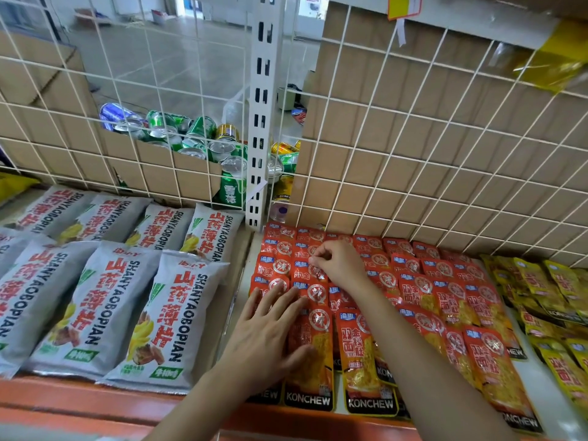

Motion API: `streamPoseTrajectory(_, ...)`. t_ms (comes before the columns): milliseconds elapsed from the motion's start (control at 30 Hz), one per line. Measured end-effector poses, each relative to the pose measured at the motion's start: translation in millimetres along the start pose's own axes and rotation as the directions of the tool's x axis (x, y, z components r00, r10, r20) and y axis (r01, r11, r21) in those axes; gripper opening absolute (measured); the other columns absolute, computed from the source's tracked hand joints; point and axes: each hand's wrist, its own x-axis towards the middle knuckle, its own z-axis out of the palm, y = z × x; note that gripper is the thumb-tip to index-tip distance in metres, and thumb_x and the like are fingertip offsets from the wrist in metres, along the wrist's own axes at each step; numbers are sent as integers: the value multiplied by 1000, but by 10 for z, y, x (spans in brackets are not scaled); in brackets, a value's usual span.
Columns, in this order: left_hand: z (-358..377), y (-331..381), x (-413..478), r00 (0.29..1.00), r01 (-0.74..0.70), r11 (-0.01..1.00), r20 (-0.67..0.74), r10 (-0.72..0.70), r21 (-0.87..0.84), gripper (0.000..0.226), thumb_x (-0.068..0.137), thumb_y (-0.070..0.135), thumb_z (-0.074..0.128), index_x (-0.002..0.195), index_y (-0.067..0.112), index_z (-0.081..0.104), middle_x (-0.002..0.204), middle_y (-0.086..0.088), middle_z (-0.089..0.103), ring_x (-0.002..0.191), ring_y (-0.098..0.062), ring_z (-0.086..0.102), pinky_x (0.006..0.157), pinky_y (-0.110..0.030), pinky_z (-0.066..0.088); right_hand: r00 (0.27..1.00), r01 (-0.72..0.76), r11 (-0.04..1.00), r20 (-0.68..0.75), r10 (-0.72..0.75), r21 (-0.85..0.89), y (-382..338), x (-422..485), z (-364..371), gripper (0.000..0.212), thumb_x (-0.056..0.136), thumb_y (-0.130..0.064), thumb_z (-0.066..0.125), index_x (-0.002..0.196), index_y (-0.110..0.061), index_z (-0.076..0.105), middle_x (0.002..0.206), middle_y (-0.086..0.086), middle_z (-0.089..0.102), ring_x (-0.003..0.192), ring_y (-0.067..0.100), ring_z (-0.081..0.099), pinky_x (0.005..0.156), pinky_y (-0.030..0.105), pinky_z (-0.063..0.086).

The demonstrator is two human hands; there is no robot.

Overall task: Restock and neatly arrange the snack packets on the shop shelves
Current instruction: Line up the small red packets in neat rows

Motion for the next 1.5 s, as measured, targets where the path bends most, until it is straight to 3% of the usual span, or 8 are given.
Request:
streamPoseTrajectory(267,-53,4,23,1000,1,999,21,-2,32,72,84,73,17,137,30,40,135,4,52,127,-18,46,101,-40,22,989,43,994,-149,-28,99,105,-104,-238,16,89,-29,59,99,-18,64,95,-9,59,86,6,53,66,12,36)
streamPoseTrajectory(367,-59,62,78,999,-11,999,42,10,30,73,86,73,14,139,30,40,137,3,50,129,-19,44,101,-42,22,986,26,992,-164,-5,125,212,-146,-392,15,89,-24,59,101,-15,65,94,-6,61,89,9,56,75,18,43)
streamPoseTrajectory(533,-25,134,175,993,-13,998,117,5,68,79,84,74,11,141,27,38,139,2,48,130,-20,43,101,-44,22,997,38,998,-75,-34,42,363,-148,-495,17,89,-24,60,102,-16,67,101,-4,64,90,5,53,74,15,37)
streamPoseTrajectory(700,-58,146,181,988,-27,997,157,16,69,79,82,77,15,140,28,39,139,2,49,128,-18,45,101,-43,22,996,82,994,48,-79,-66,448,-135,-470,23,89,-30,59,109,-20,66,112,-3,61,104,12,54,89,27,42)
streamPoseTrajectory(800,-124,180,249,993,-6,999,120,1,43,77,83,78,14,141,30,36,143,4,42,128,-18,44,111,-44,26,992,116,987,63,-109,-107,464,-132,-468,22,87,-34,61,105,-22,67,111,-4,59,105,12,52,86,24,37)
streamPoseTrajectory(967,-193,253,543,995,5,995,103,5,-98,101,57,84,-18,146,38,-6,144,15,-19,136,-7,-18,109,-32,-17,993,100,991,78,-94,-91,486,-90,-480,21,86,-32,63,102,-19,66,110,-4,60,105,12,52,82,22,34)
streamPoseTrajectory(1267,-105,394,715,985,-42,996,165,56,-84,90,69,80,3,147,36,5,156,12,1,143,-8,-6,104,-26,-20,994,64,998,86,-66,20,515,-11,-468,13,85,-25,64,90,-13,67,98,0,66,84,7,53,74,22,38)
streamPoseTrajectory(1500,-132,352,655,997,74,989,43,-69,-126,98,64,79,-10,147,32,15,154,12,13,142,-7,5,109,-24,-10,988,150,989,-36,-151,-14,537,-110,-507,11,87,-28,61,91,-19,63,91,-10,55,87,6,50,67,13,34)
